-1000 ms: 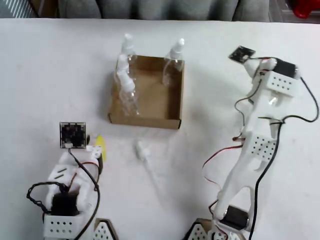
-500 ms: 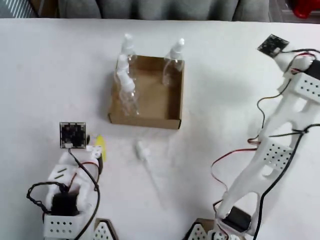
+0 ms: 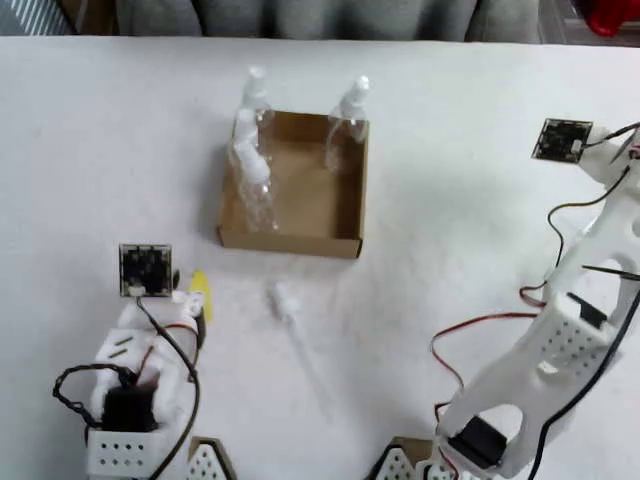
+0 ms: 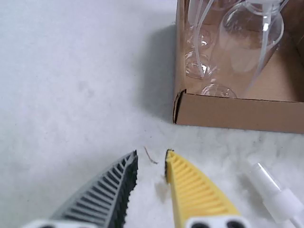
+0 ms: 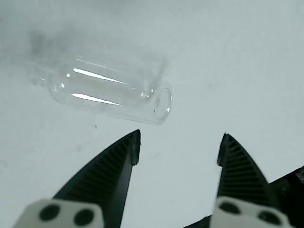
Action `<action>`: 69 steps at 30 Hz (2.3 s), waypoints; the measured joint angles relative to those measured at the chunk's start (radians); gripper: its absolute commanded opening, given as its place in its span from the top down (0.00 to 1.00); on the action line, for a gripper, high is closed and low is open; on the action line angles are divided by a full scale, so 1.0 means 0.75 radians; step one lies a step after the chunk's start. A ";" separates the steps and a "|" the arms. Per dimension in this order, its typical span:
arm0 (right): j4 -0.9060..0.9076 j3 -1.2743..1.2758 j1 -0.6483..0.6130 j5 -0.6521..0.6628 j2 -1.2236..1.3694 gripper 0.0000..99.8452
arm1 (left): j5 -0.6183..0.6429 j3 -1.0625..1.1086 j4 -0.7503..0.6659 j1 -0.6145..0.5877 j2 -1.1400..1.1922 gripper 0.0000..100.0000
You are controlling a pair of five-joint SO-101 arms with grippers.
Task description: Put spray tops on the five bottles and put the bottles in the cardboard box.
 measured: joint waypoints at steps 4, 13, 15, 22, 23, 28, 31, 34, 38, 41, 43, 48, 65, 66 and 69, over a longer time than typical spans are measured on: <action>0.002 0.264 0.006 0.074 -0.219 0.77 | 0.000 0.000 0.000 0.000 0.000 0.89; 0.002 0.628 0.209 0.669 -0.413 0.67 | 0.000 0.000 0.000 0.000 0.000 0.89; 0.002 0.642 0.256 0.798 -0.413 0.67 | 0.000 0.000 0.000 0.000 0.000 0.89; -0.155 0.843 0.301 1.029 -0.415 0.67 | 0.000 0.000 0.000 0.000 0.000 0.89; -0.200 0.888 0.299 1.033 -0.415 0.67 | 0.000 0.000 0.000 0.000 0.000 0.89; -0.475 1.109 0.258 1.039 -0.415 0.67 | 0.000 0.000 0.000 0.000 0.000 0.89; -0.618 1.205 0.221 1.047 -0.415 0.67 | 0.000 0.000 0.000 0.000 0.000 0.89; -0.761 1.309 0.190 1.047 -0.415 0.67 | 0.000 0.000 0.000 0.000 0.000 0.89; -0.994 1.455 0.160 1.047 -0.415 0.67 | 0.000 0.000 0.000 0.000 0.000 0.89; -1.178 1.590 0.153 1.047 -0.415 0.67 | 0.000 0.000 0.000 0.000 0.000 0.89; -1.303 1.678 0.153 1.049 -0.415 0.68 | 0.000 0.000 0.000 0.000 0.000 0.89; -1.502 1.827 0.147 1.049 -0.460 0.87 | 0.000 0.000 0.000 0.000 0.000 0.89; -1.072 1.851 0.039 0.282 -0.919 0.98 | 0.000 0.000 0.000 0.000 0.000 0.89; -0.990 1.851 0.025 0.207 -0.972 0.98 | 0.000 0.000 0.000 0.000 0.000 0.89; -0.771 1.851 -0.029 -0.061 -1.099 0.98 | 0.000 0.000 0.000 0.000 0.000 0.89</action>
